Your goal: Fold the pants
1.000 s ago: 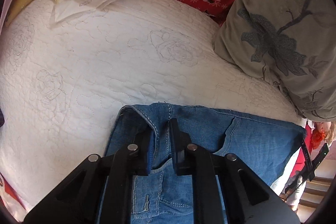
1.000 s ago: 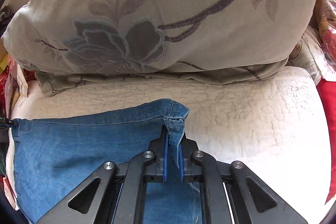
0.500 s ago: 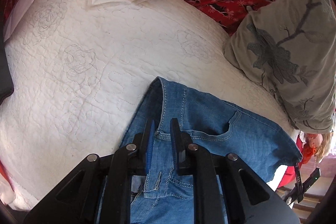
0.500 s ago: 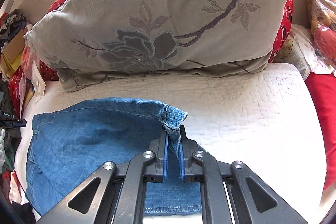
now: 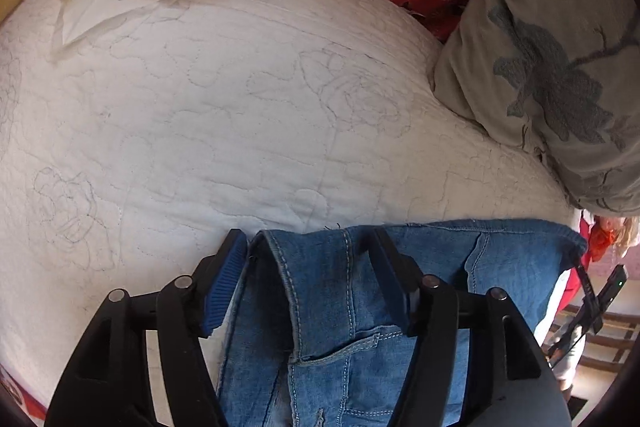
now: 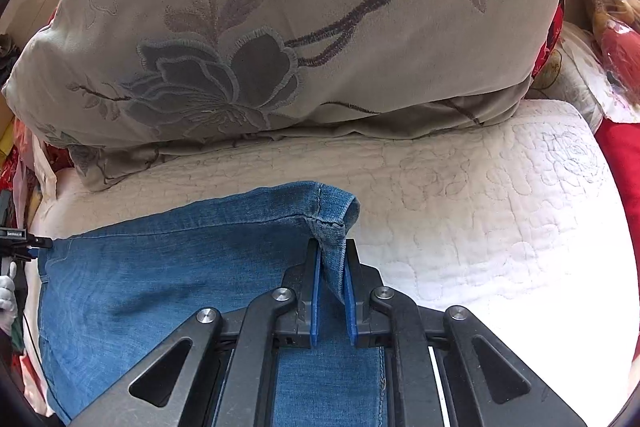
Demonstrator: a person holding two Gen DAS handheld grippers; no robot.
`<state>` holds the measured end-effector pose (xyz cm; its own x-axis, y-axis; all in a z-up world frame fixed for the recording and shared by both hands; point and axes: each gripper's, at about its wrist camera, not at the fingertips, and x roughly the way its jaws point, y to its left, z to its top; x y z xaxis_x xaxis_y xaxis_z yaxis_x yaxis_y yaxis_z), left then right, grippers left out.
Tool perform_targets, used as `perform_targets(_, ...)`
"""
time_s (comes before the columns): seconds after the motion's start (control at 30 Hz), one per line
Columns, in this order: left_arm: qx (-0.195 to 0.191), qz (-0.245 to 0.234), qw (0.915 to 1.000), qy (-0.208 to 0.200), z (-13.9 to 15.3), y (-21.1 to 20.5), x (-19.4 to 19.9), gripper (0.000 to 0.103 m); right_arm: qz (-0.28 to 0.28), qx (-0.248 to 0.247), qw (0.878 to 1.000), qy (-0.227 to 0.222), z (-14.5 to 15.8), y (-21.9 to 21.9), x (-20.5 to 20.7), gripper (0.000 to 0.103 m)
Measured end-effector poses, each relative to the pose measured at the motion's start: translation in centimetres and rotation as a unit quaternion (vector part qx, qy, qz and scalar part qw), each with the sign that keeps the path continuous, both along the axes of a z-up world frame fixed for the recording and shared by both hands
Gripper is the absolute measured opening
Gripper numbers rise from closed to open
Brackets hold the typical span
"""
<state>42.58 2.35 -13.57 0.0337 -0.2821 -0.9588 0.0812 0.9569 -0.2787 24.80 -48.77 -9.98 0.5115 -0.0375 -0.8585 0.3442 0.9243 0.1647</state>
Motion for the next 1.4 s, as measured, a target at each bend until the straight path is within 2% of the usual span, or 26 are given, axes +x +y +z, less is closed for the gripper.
perform_targets(0.07,-0.017,-0.010,0.9998,0.004,0.1,-0.6,-0.9,0.060,-0.005,-0.004,1.000,0.003,-0.2,-0.2,0.2,0.012)
perform_targets(0.1,-0.012,-0.015,0.9998,-0.002,0.3,-1.0,-1.3,0.047,-0.008,-0.006,1.000,0.005,-0.4,-0.4,0.4,0.012)
perform_targets(0.17,0.008,-0.028,0.9995,-0.011,0.5,-1.9,-2.1,0.031,-0.013,-0.007,1.000,0.012,-0.8,-0.6,0.6,0.012)
perform_targets(0.27,0.018,-0.016,0.9992,-0.032,1.6,-2.4,-3.1,0.024,-0.003,-0.001,1.000,0.012,-0.8,-0.4,0.6,0.007)
perform_targets(0.4,0.020,-0.002,0.9974,-0.069,4.5,-2.6,-4.9,0.024,0.009,0.014,1.000,-0.026,1.2,0.1,-1.1,0.007)
perform_targets(0.63,0.004,0.034,0.9940,-0.104,9.2,-1.2,-8.1,0.024,0.024,0.032,0.995,-0.086,6.0,1.5,-6.1,0.007)
perform_targets(0.8,-0.013,0.065,0.9906,-0.119,11.6,0.2,-11.8,0.024,0.033,0.050,0.990,-0.126,9.0,3.0,-11.1,0.007)
perform_targets(1.0,-0.044,0.095,0.9846,-0.140,13.7,3.2,-17.7,0.024,0.024,0.084,0.983,-0.163,10.4,4.2,-18.5,0.007)
perform_targets(1.13,-0.071,0.111,0.9829,-0.129,13.0,5.6,-22.0,0.024,0.010,0.111,0.979,-0.172,9.6,4.6,-24.7,0.007)
perform_targets(1.23,-0.082,0.120,0.9840,-0.102,10.5,7.1,-25.1,0.024,0.004,0.120,0.981,-0.150,7.4,5.1,-28.7,0.009)
perform_targets(1.33,-0.076,0.135,0.9864,-0.054,6.2,8.3,-27.9,0.025,-0.007,0.139,0.986,-0.094,3.5,5.5,-31.6,0.011)
perform_targets(1.4,-0.078,0.151,0.9854,-0.011,3.2,9.1,-29.1,0.025,-0.019,0.127,0.991,-0.044,1.2,5.8,-32.8,0.012)
